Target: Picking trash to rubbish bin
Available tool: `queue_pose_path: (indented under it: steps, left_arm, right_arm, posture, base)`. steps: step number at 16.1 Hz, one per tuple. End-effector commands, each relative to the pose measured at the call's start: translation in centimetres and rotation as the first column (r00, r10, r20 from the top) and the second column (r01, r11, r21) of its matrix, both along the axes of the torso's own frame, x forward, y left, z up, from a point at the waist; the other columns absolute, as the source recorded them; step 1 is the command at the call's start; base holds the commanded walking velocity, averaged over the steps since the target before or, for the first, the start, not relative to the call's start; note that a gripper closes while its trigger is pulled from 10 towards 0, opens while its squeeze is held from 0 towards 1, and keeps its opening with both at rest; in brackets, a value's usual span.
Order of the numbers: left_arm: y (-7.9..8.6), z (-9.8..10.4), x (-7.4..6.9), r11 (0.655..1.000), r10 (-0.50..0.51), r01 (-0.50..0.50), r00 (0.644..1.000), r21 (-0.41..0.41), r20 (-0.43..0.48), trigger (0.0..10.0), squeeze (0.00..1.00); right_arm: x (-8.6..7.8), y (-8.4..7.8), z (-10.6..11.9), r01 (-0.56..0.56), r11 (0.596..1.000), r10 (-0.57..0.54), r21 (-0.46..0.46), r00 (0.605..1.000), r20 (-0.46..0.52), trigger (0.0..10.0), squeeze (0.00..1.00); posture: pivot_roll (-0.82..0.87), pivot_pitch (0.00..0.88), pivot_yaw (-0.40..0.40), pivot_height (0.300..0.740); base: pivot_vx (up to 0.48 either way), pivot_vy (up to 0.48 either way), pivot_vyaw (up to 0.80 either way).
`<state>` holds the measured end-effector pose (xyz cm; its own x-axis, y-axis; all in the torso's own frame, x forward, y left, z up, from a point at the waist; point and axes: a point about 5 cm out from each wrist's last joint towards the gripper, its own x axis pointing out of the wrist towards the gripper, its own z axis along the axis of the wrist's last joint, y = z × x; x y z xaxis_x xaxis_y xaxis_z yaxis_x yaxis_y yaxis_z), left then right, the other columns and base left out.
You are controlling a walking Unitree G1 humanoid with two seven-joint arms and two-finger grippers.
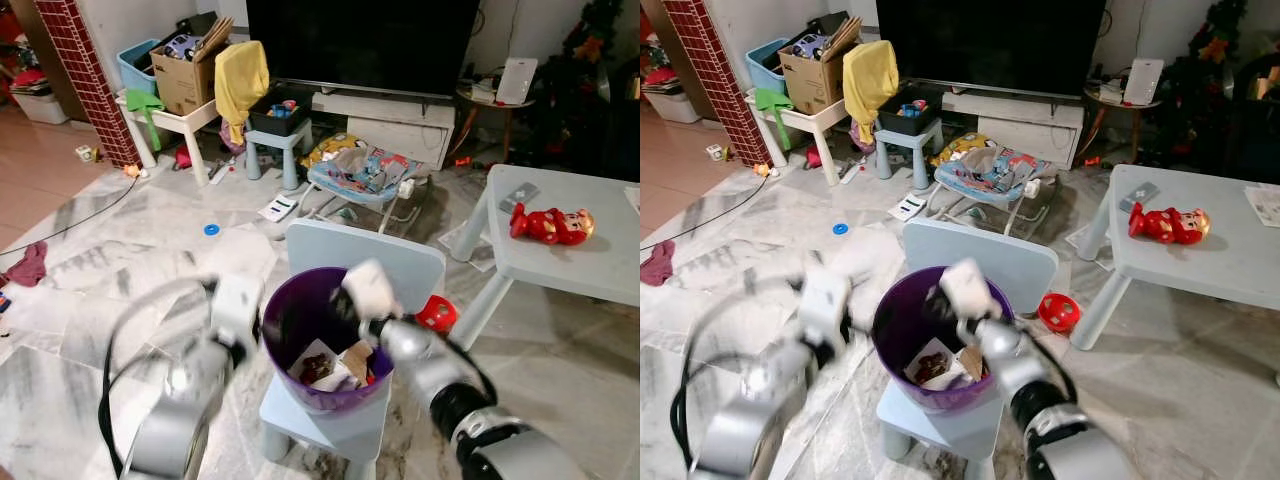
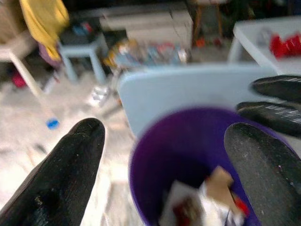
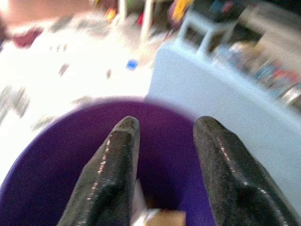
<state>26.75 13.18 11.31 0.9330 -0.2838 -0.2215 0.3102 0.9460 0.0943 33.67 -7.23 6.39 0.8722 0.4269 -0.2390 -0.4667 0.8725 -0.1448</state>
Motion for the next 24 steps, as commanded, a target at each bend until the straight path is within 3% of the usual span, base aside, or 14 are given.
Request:
queue_pose_path:
  steps: [1,3,5,6,8,10,15,16,17,18,19,20,21,24]
  left_arm:
    - [0.3,-0.1,0.3,0.999,0.032,-0.032,0.999,0.006,0.014,10.0,0.0]
    - [-0.6,1.8,1.7,0.998,0.05,-0.047,0.994,-0.034,0.101,10.0,0.0]
    - [-1.2,2.4,2.3,0.998,0.05,-0.044,0.99,-0.05,0.135,10.0,0.0]
    - [-1.6,3.3,2.8,0.995,0.084,-0.071,0.979,-0.077,0.184,10.0,0.0]
    - [-1.6,3.7,3.0,0.989,0.122,-0.102,0.971,-0.106,0.207,10.0,0.0]
    - [-1.6,3.6,3.0,0.986,0.13,-0.105,0.971,-0.13,0.198,10.0,0.0]
    - [-1.9,3.7,3.5,0.982,0.133,-0.103,0.971,-0.156,0.2,10.0,0.0]
    - [-1.9,3.7,3.6,0.981,0.136,-0.104,0.971,-0.161,0.199,10.0,0.0]
    - [-2.0,3.6,3.7,0.98,0.141,-0.109,0.971,-0.168,0.194,10.0,0.0]
    - [-1.9,3.5,3.7,0.978,0.147,-0.114,0.971,-0.174,0.189,10.0,0.0]
    - [-1.9,3.5,3.7,0.977,0.151,-0.118,0.971,-0.178,0.187,10.0,0.0]
    - [-1.9,3.4,3.7,0.977,0.153,-0.119,0.971,-0.179,0.186,10.0,0.0]
    - [-1.8,3.4,3.7,0.975,0.157,-0.122,0.97,-0.183,0.186,10.0,0.0]
    - [-1.9,3.4,3.8,0.973,0.155,-0.118,0.971,-0.198,0.183,10.0,0.0]
  right_arm:
    - [1.0,-0.3,2.0,0.028,0.999,-0.032,0.046,0.996,0.083,10.0,1.0]
    - [1.8,-2.4,5.0,0.103,0.99,-0.123,0.097,0.968,0.219,10.0,1.0]
    - [1.7,-3.8,6.1,0.144,0.984,-0.169,0.11,0.947,0.272,10.0,1.0]
    - [1.1,-6.1,7.8,0.213,0.973,-0.232,0.092,0.898,0.374,10.0,1.0]
    - [0.2,-8.5,9.3,0.296,0.952,-0.301,0.084,0.84,0.451,10.0,1.0]
    - [-0.2,-9.6,10.2,0.334,0.938,-0.335,0.091,0.81,0.481,10.0,1.0]
    - [-0.4,-9.3,11.0,0.326,0.937,-0.347,0.128,0.814,0.466,10.0,1.0]
    - [-0.4,-9.1,11.0,0.329,0.936,-0.351,0.129,0.82,0.453,10.0,0.85]
    - [-0.4,-8.9,11.0,0.331,0.935,-0.353,0.13,0.825,0.441,10.0,0.29]
    - [-0.3,-8.8,11.1,0.329,0.935,-0.351,0.13,0.826,0.44,10.0,0.29]
    - [-0.3,-8.8,11.2,0.331,0.935,-0.353,0.128,0.827,0.437,10.0,0.16]
    - [-0.3,-8.9,11.2,0.334,0.934,-0.355,0.126,0.828,0.434,10.0,0.16]
    - [-0.3,-9.1,11.2,0.342,0.932,-0.361,0.123,0.828,0.429,10.0,0.04]
    - [-0.2,-9.8,11.1,0.375,0.919,-0.389,0.118,0.824,0.412,10.0,0.04]
  posture:
    - [0.11,0.0,-0.01,0.74]
    - [0.08,0.0,-0.007,0.74]
    - [0.06,0.0,-0.005,0.74]
    - [0.05,0.0,-0.003,0.74]
    - [0.04,0.0,-0.003,0.74]
    - [0.03,0.0,-0.001,0.74]
    - [0.03,0.0,0.003,0.74]
    - [0.03,0.0,0.002,0.74]
    - [0.03,0.0,0.002,0.74]
    - [0.03,0.0,0.0,0.74]
    - [0.03,0.0,-0.001,0.74]
    - [0.03,0.0,-0.001,0.74]
    - [0.03,0.0,-0.001,0.74]
    - [0.02,0.0,0.002,0.74]
  base:
    - [0.0,0.0,0.0]
    - [0.0,0.0,0.0]
    - [0.0,0.0,0.0]
    - [0.0,0.0,0.0]
    - [0.0,0.0,0.0]
    - [0.0,0.0,0.0]
    - [0.0,0.0,0.0]
    - [0.0,0.0,-0.8]
    - [0.0,0.0,-0.8]
    - [0.0,0.0,-0.8]
    - [0.0,0.0,-0.8]
    - [0.0,0.0,-0.8]
    - [0.0,0.0,-0.8]
    - [0.0,0.0,-0.8]
